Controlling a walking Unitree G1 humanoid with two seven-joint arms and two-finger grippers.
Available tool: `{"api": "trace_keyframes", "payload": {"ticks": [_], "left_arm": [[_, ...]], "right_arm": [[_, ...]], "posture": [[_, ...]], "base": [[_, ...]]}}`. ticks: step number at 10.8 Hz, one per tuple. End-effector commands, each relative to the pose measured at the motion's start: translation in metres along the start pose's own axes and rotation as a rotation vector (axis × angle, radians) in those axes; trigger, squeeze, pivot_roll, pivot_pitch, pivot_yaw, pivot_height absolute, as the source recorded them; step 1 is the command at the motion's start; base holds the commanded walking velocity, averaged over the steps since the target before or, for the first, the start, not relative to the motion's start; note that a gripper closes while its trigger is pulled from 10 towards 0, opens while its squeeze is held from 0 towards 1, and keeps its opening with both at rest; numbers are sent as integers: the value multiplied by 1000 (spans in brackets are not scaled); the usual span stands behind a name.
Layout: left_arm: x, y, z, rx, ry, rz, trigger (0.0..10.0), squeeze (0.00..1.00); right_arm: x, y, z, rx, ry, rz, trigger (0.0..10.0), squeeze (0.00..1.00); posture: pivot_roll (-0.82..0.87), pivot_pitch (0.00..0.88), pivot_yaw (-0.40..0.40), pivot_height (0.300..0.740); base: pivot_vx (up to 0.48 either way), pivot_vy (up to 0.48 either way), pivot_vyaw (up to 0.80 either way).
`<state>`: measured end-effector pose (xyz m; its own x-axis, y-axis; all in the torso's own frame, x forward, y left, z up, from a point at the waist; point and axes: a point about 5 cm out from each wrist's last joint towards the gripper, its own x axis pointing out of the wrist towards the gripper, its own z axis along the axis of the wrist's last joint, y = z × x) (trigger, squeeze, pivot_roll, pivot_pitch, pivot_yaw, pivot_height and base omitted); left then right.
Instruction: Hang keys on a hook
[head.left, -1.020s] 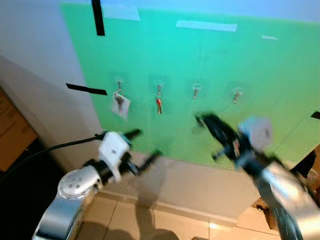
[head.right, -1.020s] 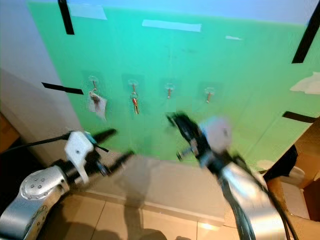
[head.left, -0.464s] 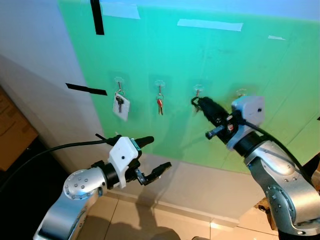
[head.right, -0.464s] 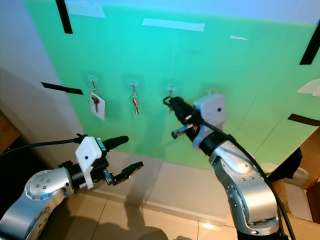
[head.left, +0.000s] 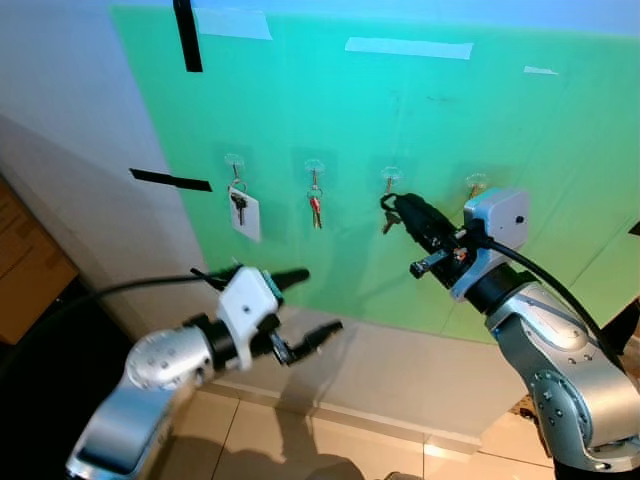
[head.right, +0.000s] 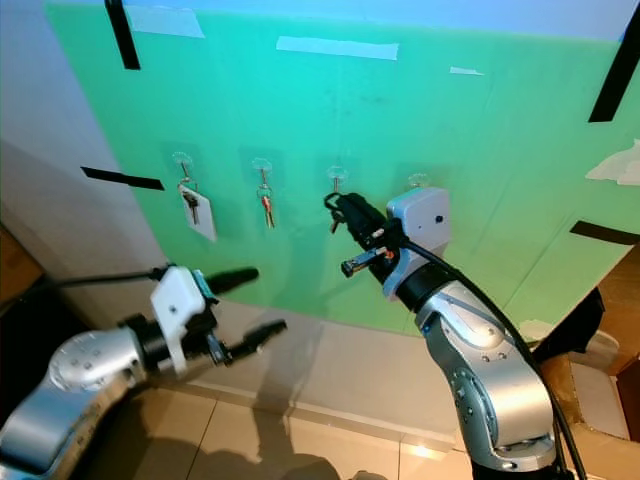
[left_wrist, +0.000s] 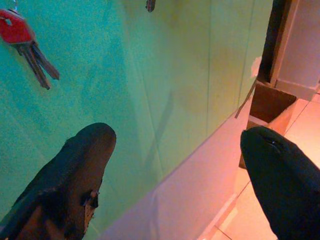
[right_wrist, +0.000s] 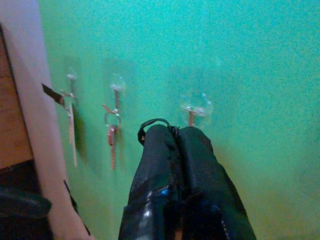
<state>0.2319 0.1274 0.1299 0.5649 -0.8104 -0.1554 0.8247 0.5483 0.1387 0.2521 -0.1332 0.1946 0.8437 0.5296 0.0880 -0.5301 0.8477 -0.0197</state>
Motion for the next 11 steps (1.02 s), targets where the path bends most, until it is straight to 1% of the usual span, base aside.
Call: {"api": "trace_keyframes", "payload": {"ticks": [1, 8, 11], "left_arm": [[-1, 2, 5, 17, -4, -4, 10000, 0], [3, -1, 13, 19, -18, -5, 10000, 0], [5, -4, 12, 18, -16, -6, 10000, 0]], "right_arm": [[0, 2, 5, -3, -18, 16, 10000, 0], [5, 6, 8, 4, -28, 53, 10000, 0], [7, 6, 8, 5, -28, 60, 10000, 0]], "posture": [[-81, 0, 45, 740], [-78, 0, 39, 740], [-76, 0, 40, 740]], "base": [[0, 0, 0], [0, 0, 0], [0, 0, 0]]}}
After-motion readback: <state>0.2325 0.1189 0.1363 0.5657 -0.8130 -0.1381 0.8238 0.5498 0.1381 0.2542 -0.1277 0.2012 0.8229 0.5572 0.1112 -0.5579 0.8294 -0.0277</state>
